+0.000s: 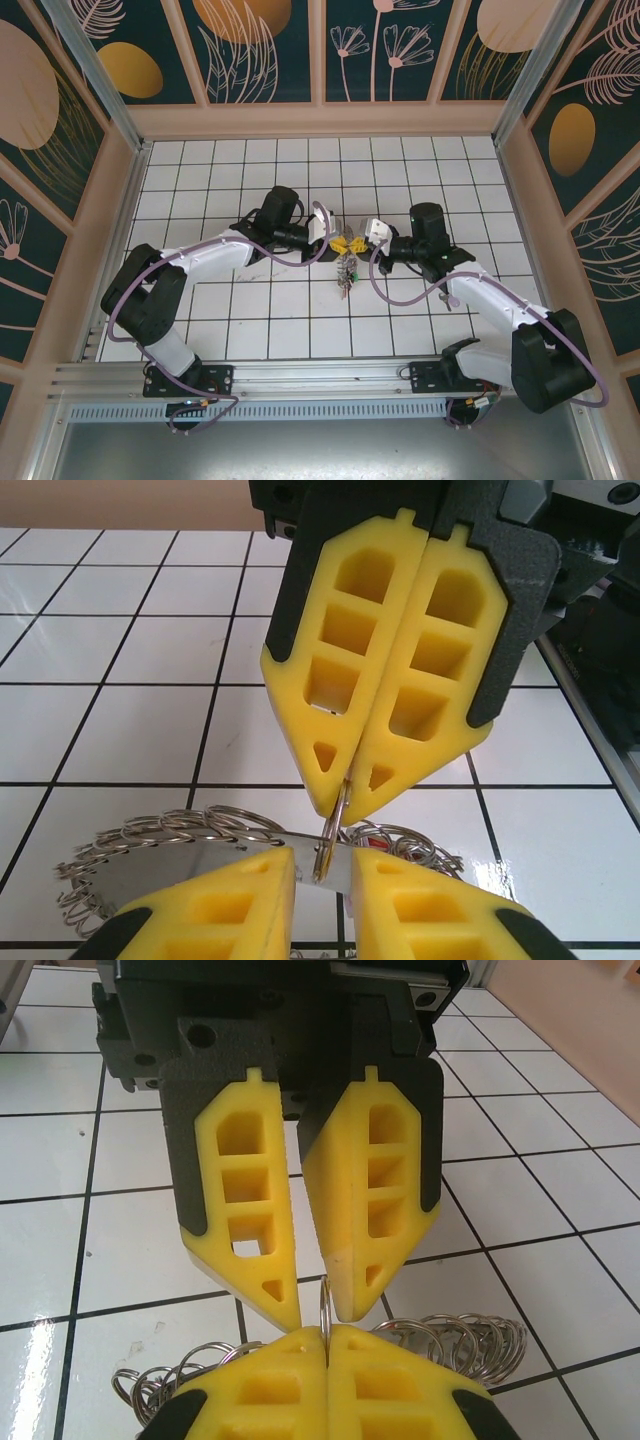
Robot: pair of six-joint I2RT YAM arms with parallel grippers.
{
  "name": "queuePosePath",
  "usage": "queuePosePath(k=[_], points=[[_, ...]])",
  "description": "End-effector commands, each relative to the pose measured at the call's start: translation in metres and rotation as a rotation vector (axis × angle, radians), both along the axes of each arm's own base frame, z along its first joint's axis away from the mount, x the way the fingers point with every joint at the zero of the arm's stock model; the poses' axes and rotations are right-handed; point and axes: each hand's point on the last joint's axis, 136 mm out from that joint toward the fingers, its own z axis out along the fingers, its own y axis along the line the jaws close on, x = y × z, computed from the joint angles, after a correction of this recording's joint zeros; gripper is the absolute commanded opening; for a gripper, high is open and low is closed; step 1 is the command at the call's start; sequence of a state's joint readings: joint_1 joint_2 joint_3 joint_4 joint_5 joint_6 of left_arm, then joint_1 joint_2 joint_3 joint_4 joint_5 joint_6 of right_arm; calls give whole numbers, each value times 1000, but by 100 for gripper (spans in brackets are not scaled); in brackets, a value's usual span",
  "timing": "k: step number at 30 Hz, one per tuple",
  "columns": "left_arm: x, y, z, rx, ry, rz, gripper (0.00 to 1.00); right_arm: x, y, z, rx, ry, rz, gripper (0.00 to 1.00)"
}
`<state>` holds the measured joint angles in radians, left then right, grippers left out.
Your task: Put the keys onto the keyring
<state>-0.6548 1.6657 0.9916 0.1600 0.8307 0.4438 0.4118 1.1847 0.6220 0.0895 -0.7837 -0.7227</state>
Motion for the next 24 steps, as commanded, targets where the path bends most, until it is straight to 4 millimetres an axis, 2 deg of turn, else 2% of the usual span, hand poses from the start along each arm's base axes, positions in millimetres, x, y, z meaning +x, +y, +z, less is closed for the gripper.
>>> queuePosePath(k=[1, 6, 11, 14, 18, 20, 24], points=[[0, -8, 14, -47, -23, -33, 23, 0, 4, 26, 55, -62, 29, 0], [-1, -13, 20, -72, -22, -46, 19, 0, 4, 27, 57, -61, 27, 0], [-2, -13, 13, -52, -4, -45, 13, -1, 5, 29, 62, -62, 33, 0], [-2, -11, 8, -31, -4, -38, 17, -2, 6, 32, 77, -66, 40, 0], [-3, -10, 5, -14, -9, -39, 16, -1, 6, 32, 79, -63, 39, 0], [-3, -9, 5, -12, -7, -42, 13, -1, 6, 33, 80, -65, 36, 0], [-3, -11, 10, -29, -19, -46, 0, -1, 5, 31, 71, -59, 32, 0]])
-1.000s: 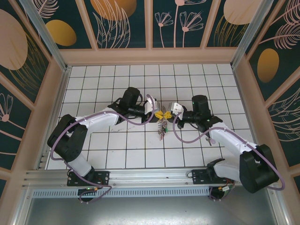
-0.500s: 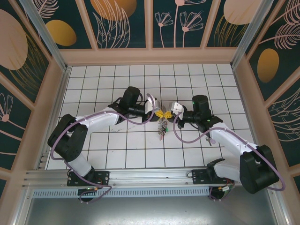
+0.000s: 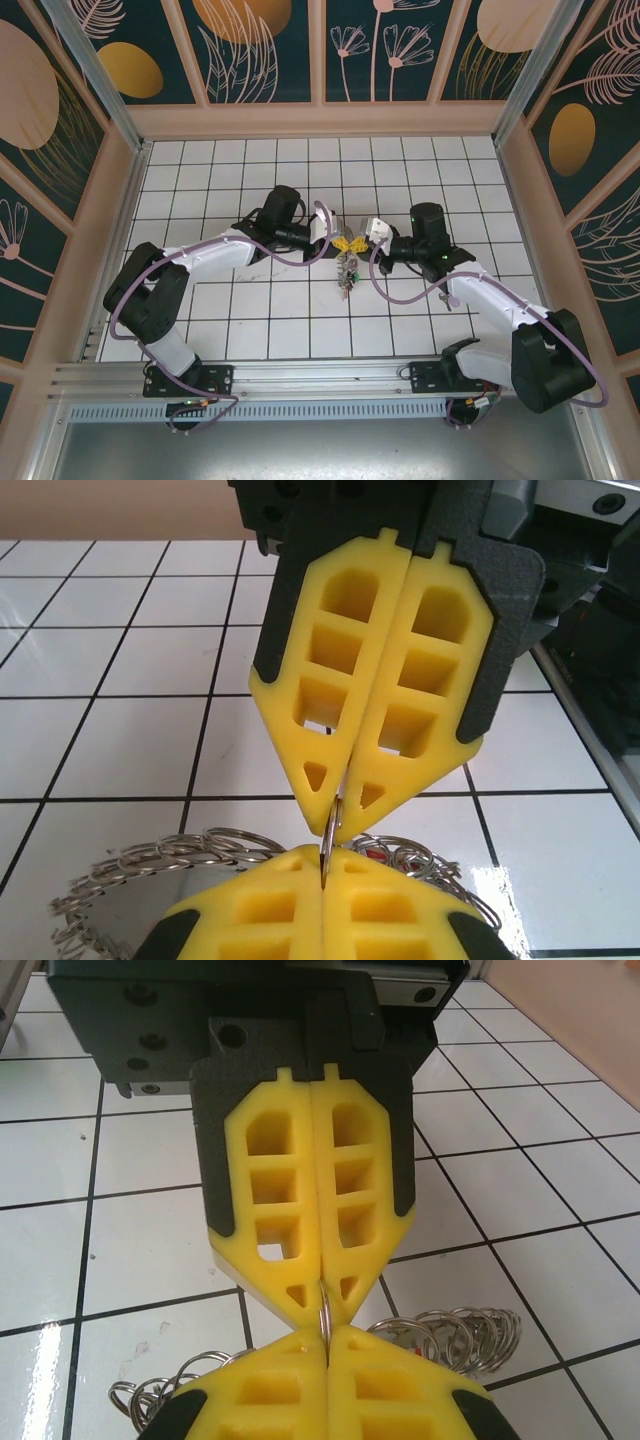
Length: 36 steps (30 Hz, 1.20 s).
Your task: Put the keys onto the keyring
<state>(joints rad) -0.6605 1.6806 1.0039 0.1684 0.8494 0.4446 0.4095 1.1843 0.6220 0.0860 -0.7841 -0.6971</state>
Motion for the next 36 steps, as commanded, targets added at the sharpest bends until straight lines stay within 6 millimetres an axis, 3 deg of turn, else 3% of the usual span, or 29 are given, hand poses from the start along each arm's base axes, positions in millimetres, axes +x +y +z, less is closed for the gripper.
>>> queuePosePath(k=[1, 6, 9, 14, 18, 22, 26, 29, 32, 36], points=[[-1, -7, 11, -24, -23, -23, 0, -1, 6, 31, 63, -83, 40, 0], [3, -6, 18, -52, -42, 6, 0, -2, 2, 30, 46, -82, 20, 7], [8, -4, 22, -60, -56, 57, 0, -5, -5, 34, 57, -99, -26, 19], [13, -1, 27, -91, -55, 119, 0, -1, -26, 53, 133, -119, -194, 30], [16, 0, 32, -114, -40, 152, 0, 26, -66, 75, 265, -76, -522, 43], [17, 1, 34, -132, -21, 170, 0, 55, -115, 79, 378, 81, -837, 44], [18, 1, 38, -145, -19, 183, 0, 73, -147, 60, 421, 320, -1030, 43], [18, 1, 43, -165, -18, 188, 0, 81, -175, 31, 460, 489, -1185, 33], [19, 1, 47, -173, -18, 199, 0, 77, -211, -1, 528, 637, -1353, 33], [18, 4, 51, -193, -23, 216, 0, 56, -259, -42, 584, 758, -1591, 34]])
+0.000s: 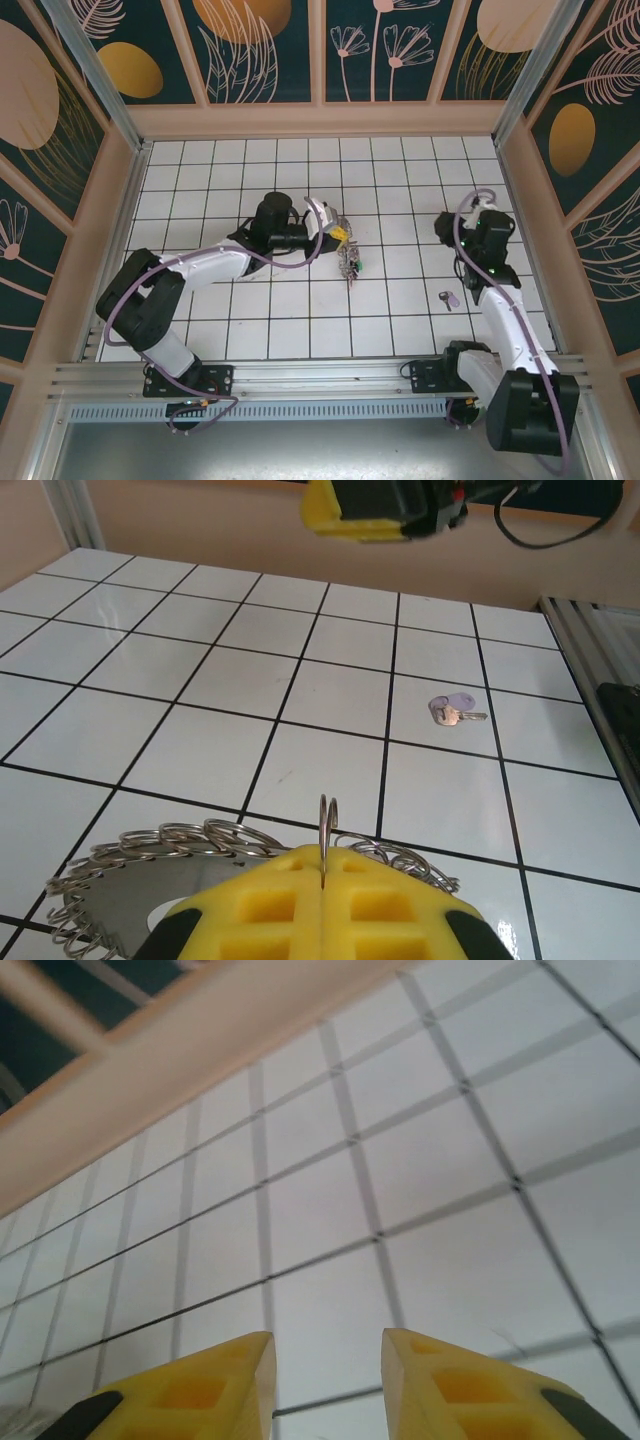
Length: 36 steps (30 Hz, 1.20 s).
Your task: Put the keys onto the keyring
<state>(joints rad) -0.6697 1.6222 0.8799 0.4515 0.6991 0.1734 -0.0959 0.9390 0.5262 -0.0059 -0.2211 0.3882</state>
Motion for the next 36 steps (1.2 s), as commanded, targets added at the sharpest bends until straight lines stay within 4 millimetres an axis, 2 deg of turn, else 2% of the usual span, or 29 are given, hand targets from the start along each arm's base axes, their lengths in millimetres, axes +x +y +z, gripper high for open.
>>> queuePosePath(k=[1, 3, 6, 12, 20, 28, 36], points=[[-1, 1, 36, -94, -77, 13, 0, -24, -30, -41, 123, 157, -210, 35], [-1, 3, 36, -98, -81, 23, 0, -36, -48, -55, 128, 208, -307, 38], [0, 5, 37, -101, -90, 38, 0, -53, -62, -77, 149, 301, -431, 38], [4, 10, 43, -111, -118, 86, 0, -71, -43, -111, 218, 423, -419, 37], [1, 11, 48, -125, -132, 78, 0, -94, -31, -129, 187, 494, -554, 38], [-1, 15, 48, -123, -142, 83, 0, -108, -41, -145, 157, 560, -650, 37], [0, 14, 45, -117, -138, 86, 0, -112, -23, -155, 216, 602, -635, 37]])
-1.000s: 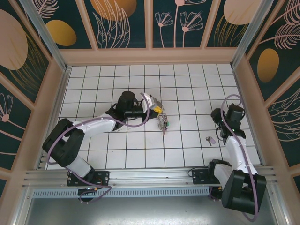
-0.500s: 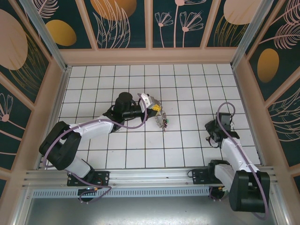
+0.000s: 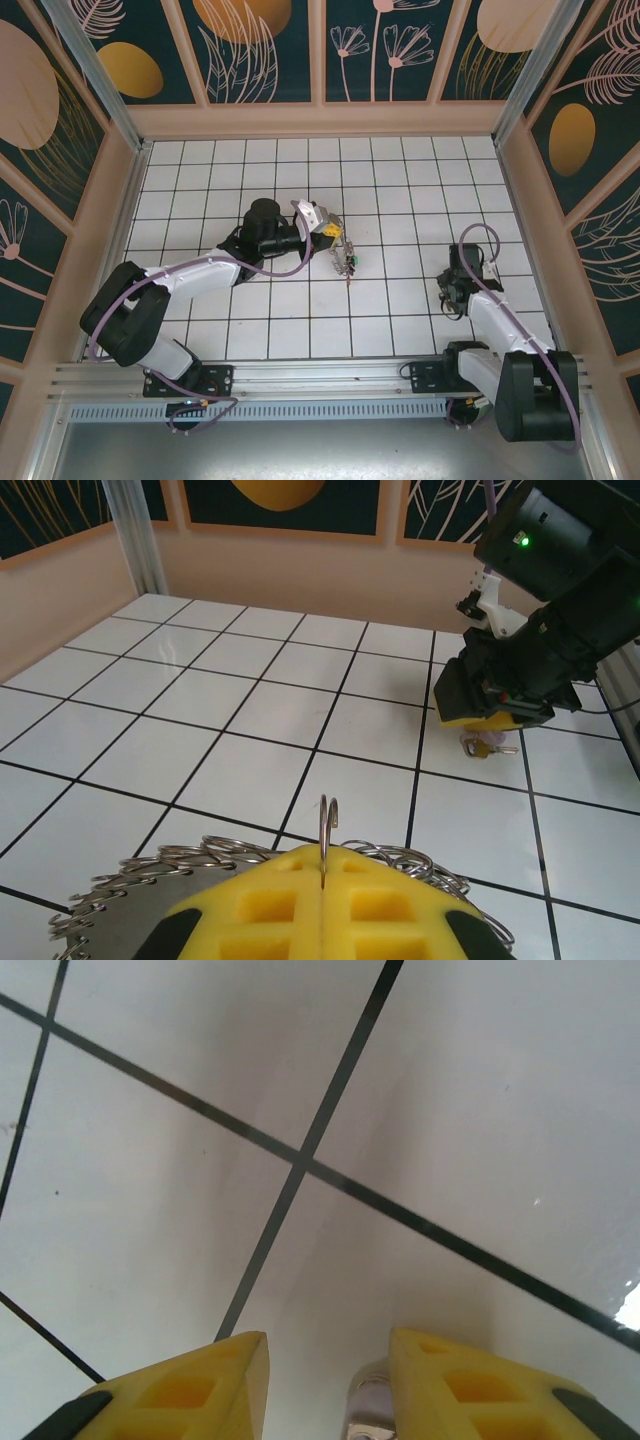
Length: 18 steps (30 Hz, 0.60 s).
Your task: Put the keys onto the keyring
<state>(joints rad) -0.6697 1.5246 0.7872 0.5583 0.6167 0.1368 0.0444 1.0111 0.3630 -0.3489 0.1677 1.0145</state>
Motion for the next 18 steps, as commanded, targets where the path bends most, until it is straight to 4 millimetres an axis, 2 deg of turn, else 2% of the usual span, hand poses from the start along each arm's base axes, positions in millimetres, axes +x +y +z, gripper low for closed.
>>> queuePosePath(k=[1, 4, 9, 14, 18], points=[[1, 0, 25, -57, -71, 1, 0, -12, 5, -12, 43, 30, -50, 36], [1, -1, 26, -61, -67, 1, 0, -10, 15, -17, 109, 8, -77, 35], [1, -1, 27, -60, -66, 3, 0, 1, 32, -14, 178, -38, -71, 33], [3, -1, 29, -63, -65, 10, 0, 20, 63, -8, 258, -77, 10, 30], [4, -2, 29, -66, -62, 9, 0, 37, 81, 1, 221, -65, 119, 29]])
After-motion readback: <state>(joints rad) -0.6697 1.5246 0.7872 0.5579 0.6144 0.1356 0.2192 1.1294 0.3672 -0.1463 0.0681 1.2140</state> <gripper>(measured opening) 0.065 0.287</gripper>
